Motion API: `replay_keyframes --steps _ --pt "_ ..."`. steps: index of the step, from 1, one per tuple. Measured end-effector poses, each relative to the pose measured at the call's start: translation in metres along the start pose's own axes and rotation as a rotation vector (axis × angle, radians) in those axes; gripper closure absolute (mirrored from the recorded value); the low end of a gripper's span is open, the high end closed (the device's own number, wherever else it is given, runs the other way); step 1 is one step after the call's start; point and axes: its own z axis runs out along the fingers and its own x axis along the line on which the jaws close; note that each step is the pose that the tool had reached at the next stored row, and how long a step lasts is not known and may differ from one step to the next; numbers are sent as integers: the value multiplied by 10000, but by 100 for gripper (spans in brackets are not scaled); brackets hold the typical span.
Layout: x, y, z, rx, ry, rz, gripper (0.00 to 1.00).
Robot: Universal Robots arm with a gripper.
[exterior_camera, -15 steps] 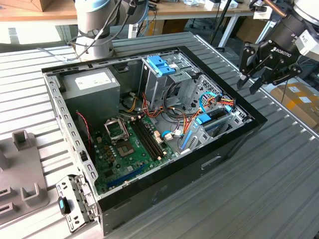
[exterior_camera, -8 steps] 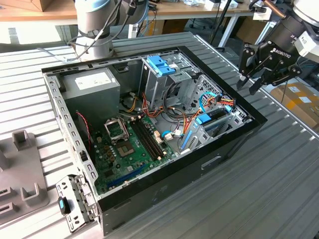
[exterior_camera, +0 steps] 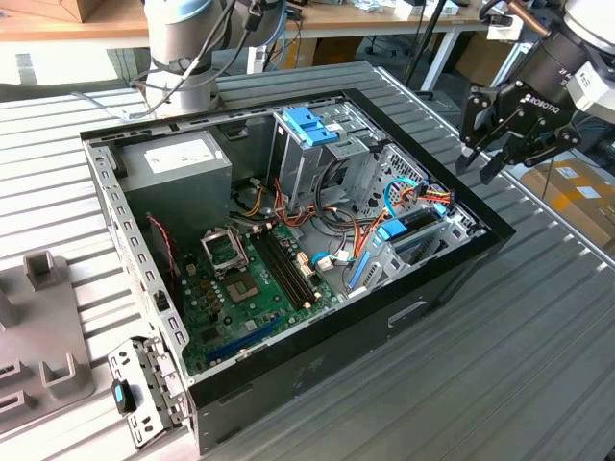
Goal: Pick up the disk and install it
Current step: 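Insert the first disk wire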
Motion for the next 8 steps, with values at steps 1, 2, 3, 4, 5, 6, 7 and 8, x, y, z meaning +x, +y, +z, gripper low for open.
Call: replay_keyframes --steps 1,2,3,4,5,6,7,8 --pt "0 2 2 2 -1 0 58" --pt "-1 4 4 3 -2 0 58" --pt "-1 6 7 5 -4 0 58" --pt "-1 7 9 6 -5 0 58" --pt "-2 8 10 7 -6 -1 58" --pt "-2 9 12 8 -8 0 58" --pt "-2 10 13 9 -8 0 58" --pt "-3 12 15 10 -9 -1 58"
